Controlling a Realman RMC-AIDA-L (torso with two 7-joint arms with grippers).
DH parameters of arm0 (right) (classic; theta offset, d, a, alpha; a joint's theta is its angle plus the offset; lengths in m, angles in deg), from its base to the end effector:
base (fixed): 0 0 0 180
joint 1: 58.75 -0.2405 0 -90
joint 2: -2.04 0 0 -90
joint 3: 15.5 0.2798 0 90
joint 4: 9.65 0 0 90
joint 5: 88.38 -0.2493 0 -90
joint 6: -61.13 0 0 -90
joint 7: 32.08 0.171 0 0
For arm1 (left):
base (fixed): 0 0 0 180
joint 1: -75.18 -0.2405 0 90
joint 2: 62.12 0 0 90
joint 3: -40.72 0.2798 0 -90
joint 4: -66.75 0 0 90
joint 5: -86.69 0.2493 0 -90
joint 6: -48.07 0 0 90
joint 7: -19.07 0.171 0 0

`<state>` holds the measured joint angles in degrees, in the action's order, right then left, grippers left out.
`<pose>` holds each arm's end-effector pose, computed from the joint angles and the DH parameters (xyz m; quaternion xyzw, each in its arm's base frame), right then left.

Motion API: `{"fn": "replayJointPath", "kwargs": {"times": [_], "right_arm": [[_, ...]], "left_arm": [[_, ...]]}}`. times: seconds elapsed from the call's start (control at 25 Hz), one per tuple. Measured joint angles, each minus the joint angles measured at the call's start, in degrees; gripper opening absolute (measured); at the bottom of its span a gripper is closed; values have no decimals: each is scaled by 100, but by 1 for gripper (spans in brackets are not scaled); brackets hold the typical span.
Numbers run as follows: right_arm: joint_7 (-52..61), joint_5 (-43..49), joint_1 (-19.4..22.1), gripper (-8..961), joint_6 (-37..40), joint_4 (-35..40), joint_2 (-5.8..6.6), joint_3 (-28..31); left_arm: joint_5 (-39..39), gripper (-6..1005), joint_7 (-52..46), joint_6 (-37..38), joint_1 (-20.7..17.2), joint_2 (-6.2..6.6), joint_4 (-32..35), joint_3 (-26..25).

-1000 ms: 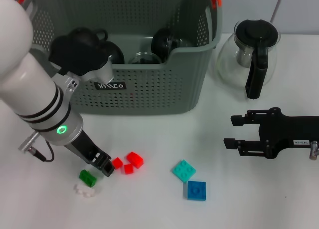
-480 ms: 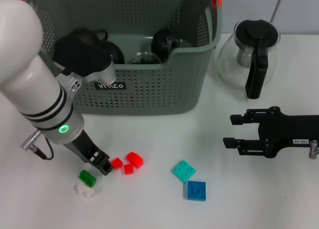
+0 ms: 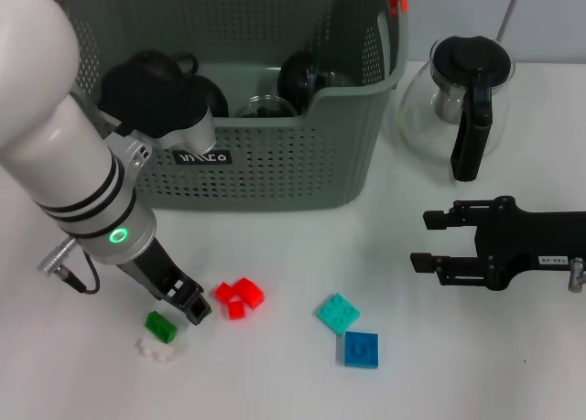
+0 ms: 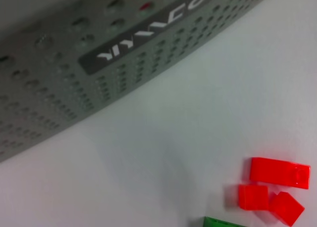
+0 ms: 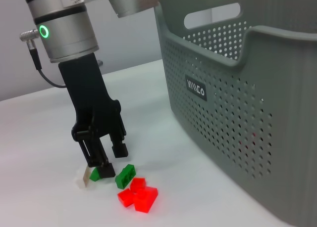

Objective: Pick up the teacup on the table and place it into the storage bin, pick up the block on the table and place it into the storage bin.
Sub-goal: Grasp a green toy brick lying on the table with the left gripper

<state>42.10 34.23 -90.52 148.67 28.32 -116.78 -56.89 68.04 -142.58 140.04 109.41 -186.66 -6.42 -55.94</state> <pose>0.3020 0.3804 -0.0465 -0.9682 0.1586 0.1588 0.1105 -0.2212 0.3818 -0.0729 -0.8440 -0.4327 0.2599 0.1814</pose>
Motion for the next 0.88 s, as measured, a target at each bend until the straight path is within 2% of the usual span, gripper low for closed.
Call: {"fn": "replayJointPath", "kwargs": {"times": [0.28,0.48,0.72,0.8,0.88], "right_arm": [[0,0,4,683,-29,-5,7,0],[0,0,6,683,-22,-8,9,0],[0,0,13,683,-27,-10,9,2],[0,-1,12,683,-43,-10,6,2],[0,1,12,683,-57,-11,3,1]], "left_arm": [[18,587,43,33,32,6,-83,111],[75,594,131,272,-160,34,-867,72],[-46,580,793,771,-554,-3,-1856,-534],[-401,581,1223,616,-834,-22,-2145,-789],[-799,581,1568,305,-1007,-16,-1966,-1163]]}}
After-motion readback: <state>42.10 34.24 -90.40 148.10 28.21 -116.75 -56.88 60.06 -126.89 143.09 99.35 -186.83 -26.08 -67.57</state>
